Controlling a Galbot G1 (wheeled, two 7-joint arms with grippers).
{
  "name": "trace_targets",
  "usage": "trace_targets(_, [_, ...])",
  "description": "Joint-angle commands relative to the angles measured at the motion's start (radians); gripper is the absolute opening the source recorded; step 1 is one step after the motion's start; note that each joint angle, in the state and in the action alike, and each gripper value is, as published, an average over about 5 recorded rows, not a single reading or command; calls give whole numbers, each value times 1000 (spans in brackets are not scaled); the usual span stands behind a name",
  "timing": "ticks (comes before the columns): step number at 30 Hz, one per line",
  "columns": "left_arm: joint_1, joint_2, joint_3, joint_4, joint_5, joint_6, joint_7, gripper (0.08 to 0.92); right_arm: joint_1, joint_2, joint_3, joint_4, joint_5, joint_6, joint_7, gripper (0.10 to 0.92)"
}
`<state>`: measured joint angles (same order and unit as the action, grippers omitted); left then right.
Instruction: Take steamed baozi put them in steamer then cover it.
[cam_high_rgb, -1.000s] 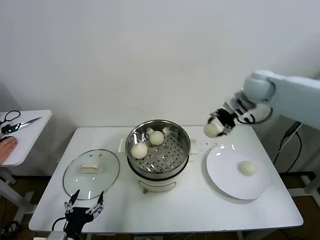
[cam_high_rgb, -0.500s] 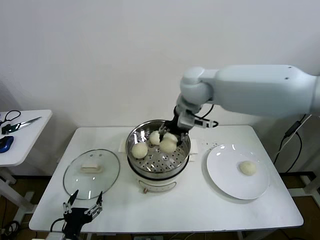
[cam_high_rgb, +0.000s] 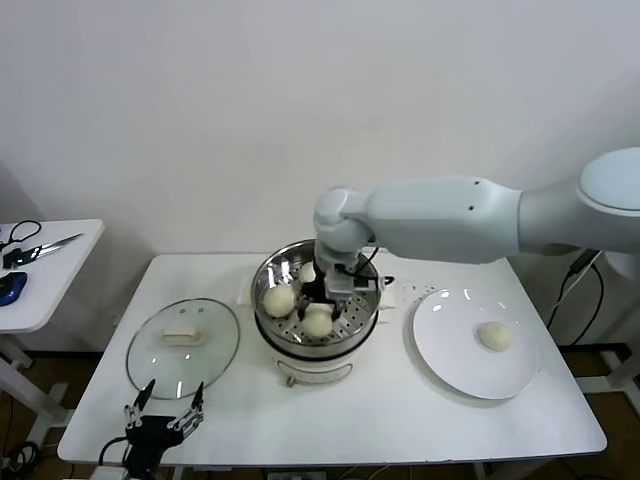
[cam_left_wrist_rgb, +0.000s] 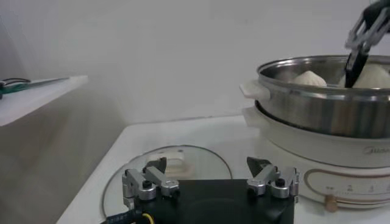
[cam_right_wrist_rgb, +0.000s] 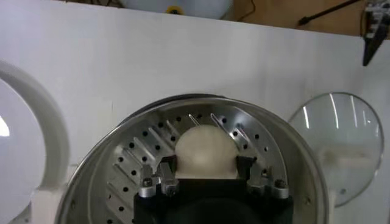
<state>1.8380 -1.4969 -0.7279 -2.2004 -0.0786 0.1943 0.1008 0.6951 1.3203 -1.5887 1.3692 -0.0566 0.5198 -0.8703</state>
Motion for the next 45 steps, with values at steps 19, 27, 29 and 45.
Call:
trace_targets(19, [6, -2, -1, -8, 3, -3, -1, 823, 257, -223, -83, -138, 525, -93, -226, 823])
trace_targets(27, [0, 0, 1, -12, 4, -2, -1, 823, 270, -542, -208, -231, 628, -386, -320, 823])
trace_targets(29, [-2, 0, 2, -13, 3, -2, 0, 823, 228, -624, -205, -207, 599, -442, -297, 823])
trace_targets(45, [-12, -7, 8, 1, 3, 1, 6, 823, -296, -774, 168, -320, 243, -565, -178, 823])
